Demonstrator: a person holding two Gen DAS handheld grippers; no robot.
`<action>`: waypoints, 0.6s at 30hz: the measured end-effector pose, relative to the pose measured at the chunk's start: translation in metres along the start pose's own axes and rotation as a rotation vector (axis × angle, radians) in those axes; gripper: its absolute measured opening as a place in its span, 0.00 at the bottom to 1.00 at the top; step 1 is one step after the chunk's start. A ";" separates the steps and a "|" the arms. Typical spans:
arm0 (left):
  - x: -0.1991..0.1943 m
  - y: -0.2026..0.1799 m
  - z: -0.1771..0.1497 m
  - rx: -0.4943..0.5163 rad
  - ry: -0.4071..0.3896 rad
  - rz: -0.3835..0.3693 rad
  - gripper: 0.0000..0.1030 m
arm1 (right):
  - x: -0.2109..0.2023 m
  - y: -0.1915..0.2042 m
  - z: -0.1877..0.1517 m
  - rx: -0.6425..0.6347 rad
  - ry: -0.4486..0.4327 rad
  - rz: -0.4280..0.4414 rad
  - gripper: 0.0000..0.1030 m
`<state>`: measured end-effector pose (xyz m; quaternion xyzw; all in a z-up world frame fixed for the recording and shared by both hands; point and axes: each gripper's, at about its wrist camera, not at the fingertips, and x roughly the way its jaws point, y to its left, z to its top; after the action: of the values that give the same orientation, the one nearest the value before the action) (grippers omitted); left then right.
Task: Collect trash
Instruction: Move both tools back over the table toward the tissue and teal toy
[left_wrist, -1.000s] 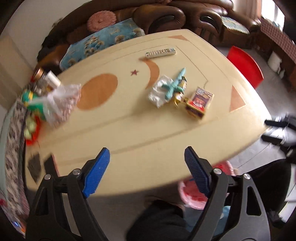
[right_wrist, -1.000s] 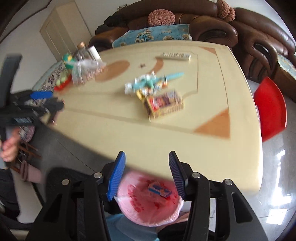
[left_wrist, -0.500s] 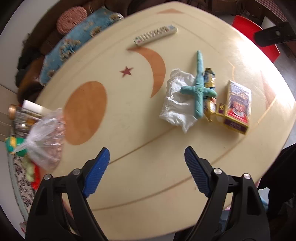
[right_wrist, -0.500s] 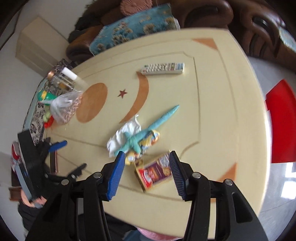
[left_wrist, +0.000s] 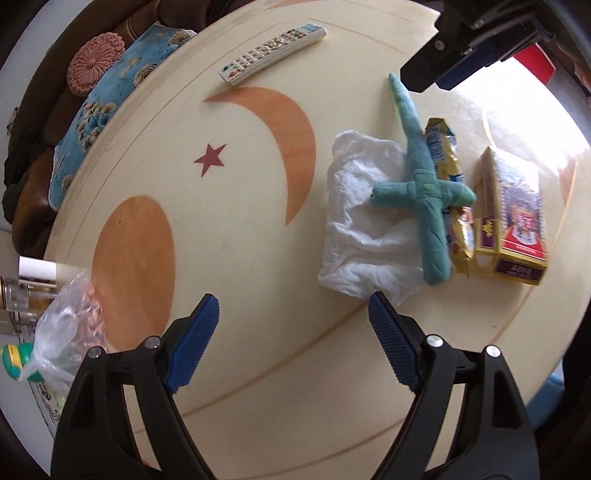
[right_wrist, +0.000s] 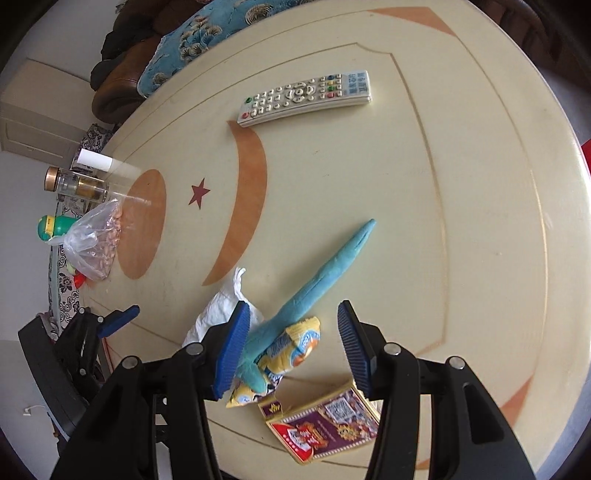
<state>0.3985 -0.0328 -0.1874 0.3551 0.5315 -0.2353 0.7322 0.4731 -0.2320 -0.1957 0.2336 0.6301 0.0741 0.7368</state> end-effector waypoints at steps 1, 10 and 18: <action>0.002 -0.001 0.001 0.008 -0.004 0.011 0.79 | 0.003 -0.001 0.002 0.008 0.003 0.002 0.48; -0.024 0.002 -0.003 0.075 -0.098 0.083 0.79 | 0.019 -0.007 0.009 0.031 0.041 0.021 0.48; -0.008 0.002 0.019 0.118 -0.086 0.131 0.79 | 0.028 -0.004 0.011 0.022 0.056 0.027 0.48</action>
<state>0.4088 -0.0461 -0.1762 0.4213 0.4602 -0.2328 0.7460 0.4879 -0.2273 -0.2214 0.2479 0.6481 0.0837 0.7152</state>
